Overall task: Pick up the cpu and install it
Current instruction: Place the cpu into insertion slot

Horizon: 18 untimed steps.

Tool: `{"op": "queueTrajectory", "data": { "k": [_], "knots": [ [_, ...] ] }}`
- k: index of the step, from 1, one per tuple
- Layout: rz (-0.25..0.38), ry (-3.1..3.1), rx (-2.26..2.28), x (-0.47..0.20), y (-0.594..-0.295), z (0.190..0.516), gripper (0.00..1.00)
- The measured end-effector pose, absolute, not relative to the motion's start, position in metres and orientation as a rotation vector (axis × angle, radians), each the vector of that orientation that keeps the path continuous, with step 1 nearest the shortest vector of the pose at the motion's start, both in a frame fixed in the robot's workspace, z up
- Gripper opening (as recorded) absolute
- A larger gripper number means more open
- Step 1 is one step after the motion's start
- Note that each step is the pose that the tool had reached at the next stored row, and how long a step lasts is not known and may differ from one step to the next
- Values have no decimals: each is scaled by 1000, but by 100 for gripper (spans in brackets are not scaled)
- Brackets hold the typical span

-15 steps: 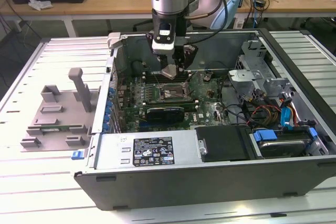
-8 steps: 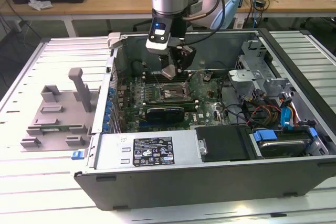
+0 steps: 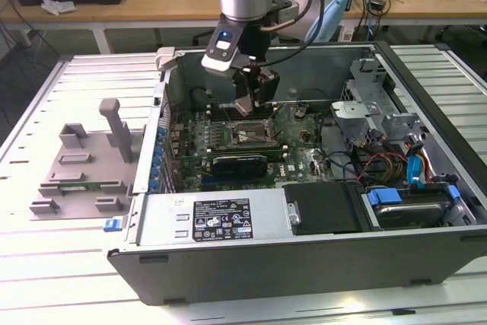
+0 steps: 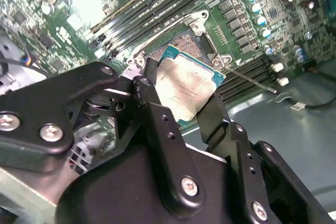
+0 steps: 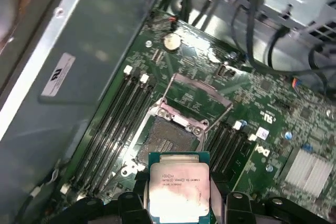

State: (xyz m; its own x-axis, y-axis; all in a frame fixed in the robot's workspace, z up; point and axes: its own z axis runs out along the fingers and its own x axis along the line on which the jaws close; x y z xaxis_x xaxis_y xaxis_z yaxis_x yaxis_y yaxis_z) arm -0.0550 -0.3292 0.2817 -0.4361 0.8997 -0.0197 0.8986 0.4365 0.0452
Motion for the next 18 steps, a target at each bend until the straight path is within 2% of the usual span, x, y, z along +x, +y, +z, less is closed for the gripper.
{"op": "queueTrajectory", "data": {
  "k": [18],
  "knots": [
    [31, 2270, 2105, -55, -329, 275, 55]
  ]
}}
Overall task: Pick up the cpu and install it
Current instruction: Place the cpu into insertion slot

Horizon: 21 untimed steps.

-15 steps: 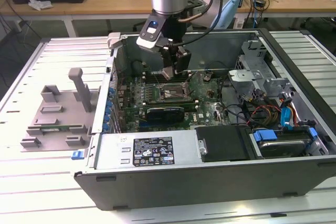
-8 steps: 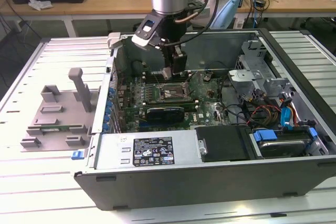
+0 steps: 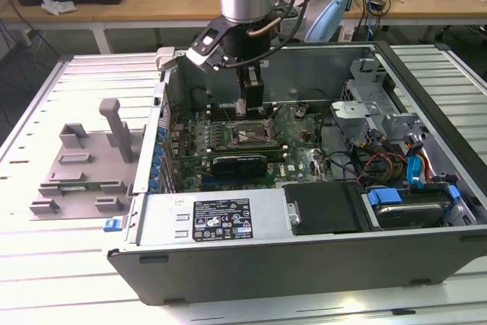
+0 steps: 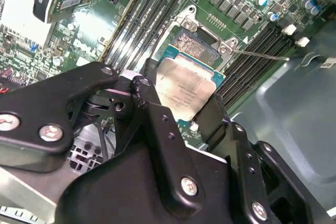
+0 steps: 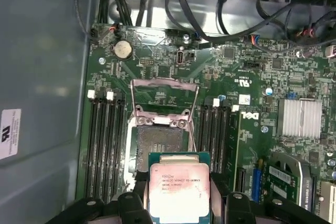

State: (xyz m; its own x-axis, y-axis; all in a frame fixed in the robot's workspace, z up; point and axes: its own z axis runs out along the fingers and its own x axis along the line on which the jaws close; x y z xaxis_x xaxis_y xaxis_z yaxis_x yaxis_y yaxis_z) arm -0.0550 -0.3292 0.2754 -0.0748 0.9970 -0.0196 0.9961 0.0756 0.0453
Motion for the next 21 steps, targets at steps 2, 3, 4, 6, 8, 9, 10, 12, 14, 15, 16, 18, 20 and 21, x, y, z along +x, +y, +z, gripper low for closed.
{"op": "queueTrajectory", "data": {
  "k": [2, 3, 4, 6, 8, 9, 10, 12, 14, 15, 16, 18, 20, 21],
  "knots": [
    [30, 2257, 2119, -55, -329, 269, 55],
    [30, 2253, 2124, -55, -329, 267, 55],
    [30, 2249, 2128, -55, -329, 265, 55],
    [30, 2240, 2137, -55, -329, 260, 55],
    [29, 2229, 2148, -54, -329, 253, 55],
    [29, 2227, 2150, -54, -329, 251, 55],
    [29, 2226, 2152, -54, -329, 249, 55],
    [29, 2224, 2153, -53, -329, 246, 55],
    [29, 2224, 2153, -52, -329, 240, 55],
    [29, 2224, 2153, -52, -329, 238, 55],
    [29, 2224, 2153, -52, -329, 235, 55],
    [29, 2228, 2149, -52, -326, 229, 55],
    [29, 2233, 2144, -51, -324, 226, 55],
    [29, 2237, 2140, -51, -323, 224, 55]
  ]
}}
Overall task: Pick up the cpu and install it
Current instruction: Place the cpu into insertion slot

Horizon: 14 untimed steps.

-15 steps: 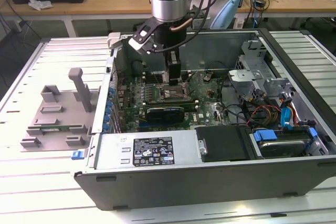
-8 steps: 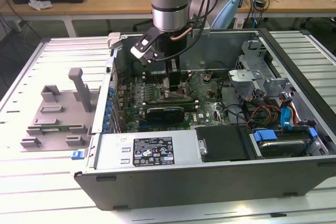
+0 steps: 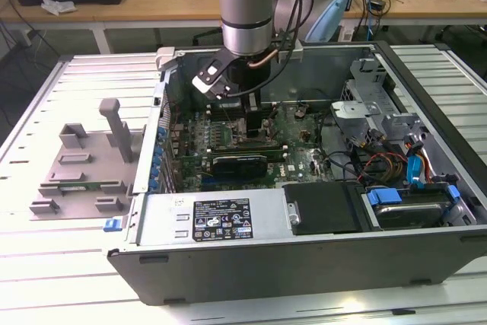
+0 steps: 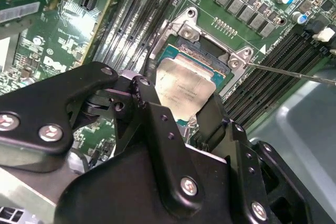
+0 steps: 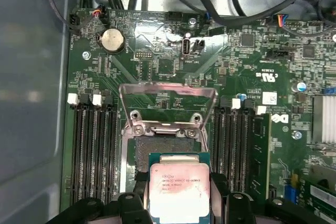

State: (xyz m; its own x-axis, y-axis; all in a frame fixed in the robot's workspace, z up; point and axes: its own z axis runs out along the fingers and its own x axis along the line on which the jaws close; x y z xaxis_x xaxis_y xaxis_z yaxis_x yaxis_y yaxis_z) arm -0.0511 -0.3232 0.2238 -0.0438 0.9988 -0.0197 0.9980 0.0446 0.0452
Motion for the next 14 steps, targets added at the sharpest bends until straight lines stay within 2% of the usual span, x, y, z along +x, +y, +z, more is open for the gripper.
{"op": "queueTrajectory", "data": {
  "k": [14],
  "knots": [
    [34, 2239, 2142, -50, -316, 208, 55]
  ]
}}
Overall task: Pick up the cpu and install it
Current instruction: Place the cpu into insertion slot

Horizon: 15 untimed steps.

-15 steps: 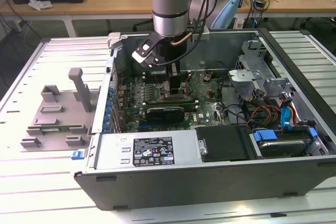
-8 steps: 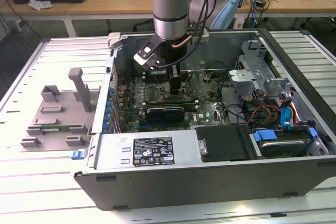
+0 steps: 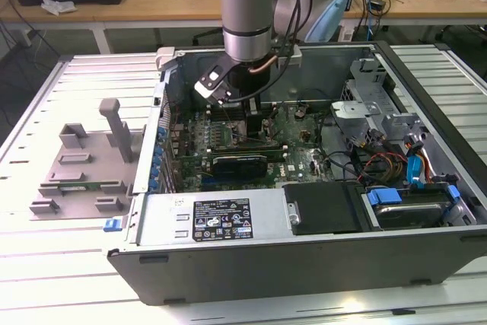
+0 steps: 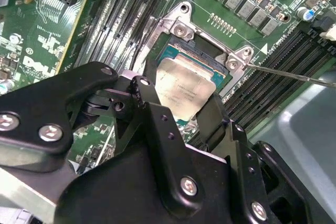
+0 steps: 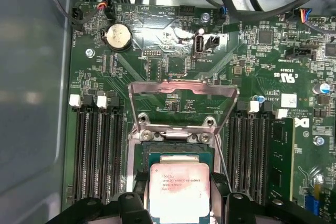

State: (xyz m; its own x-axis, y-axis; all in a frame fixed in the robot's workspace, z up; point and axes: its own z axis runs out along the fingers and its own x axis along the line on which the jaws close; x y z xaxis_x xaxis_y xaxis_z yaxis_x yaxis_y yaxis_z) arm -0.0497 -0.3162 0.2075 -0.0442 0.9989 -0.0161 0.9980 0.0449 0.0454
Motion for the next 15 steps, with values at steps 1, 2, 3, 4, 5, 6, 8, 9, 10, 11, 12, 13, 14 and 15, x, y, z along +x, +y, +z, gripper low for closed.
{"op": "queueTrajectory", "data": {
  "k": [1, 2, 3, 4, 5, 6, 8, 9, 10, 11, 12, 13, 14, 15],
  "knots": [
    [34, 2237, 2145, -50, -316, 206, 55],
    [34, 2233, 2148, -50, -316, 205, 55],
    [34, 2230, 2152, -50, -316, 205, 55],
    [34, 2227, 2155, -50, -316, 204, 55],
    [35, 2224, 2159, -50, -316, 203, 55],
    [35, 2217, 2166, -50, -316, 202, 55],
    [35, 2212, 2172, -50, -316, 201, 55],
    [35, 2210, 2174, -50, -316, 201, 55],
    [36, 2209, 2174, -49, -316, 200, 55],
    [35, 2208, 2175, -49, -316, 200, 55],
    [36, 2207, 2177, -49, -316, 199, 55],
    [36, 2207, 2177, -49, -316, 199, 55],
    [36, 2208, 2177, -49, -316, 198, 55],
    [36, 2208, 2177, -49, -316, 197, 55]
  ]
}}
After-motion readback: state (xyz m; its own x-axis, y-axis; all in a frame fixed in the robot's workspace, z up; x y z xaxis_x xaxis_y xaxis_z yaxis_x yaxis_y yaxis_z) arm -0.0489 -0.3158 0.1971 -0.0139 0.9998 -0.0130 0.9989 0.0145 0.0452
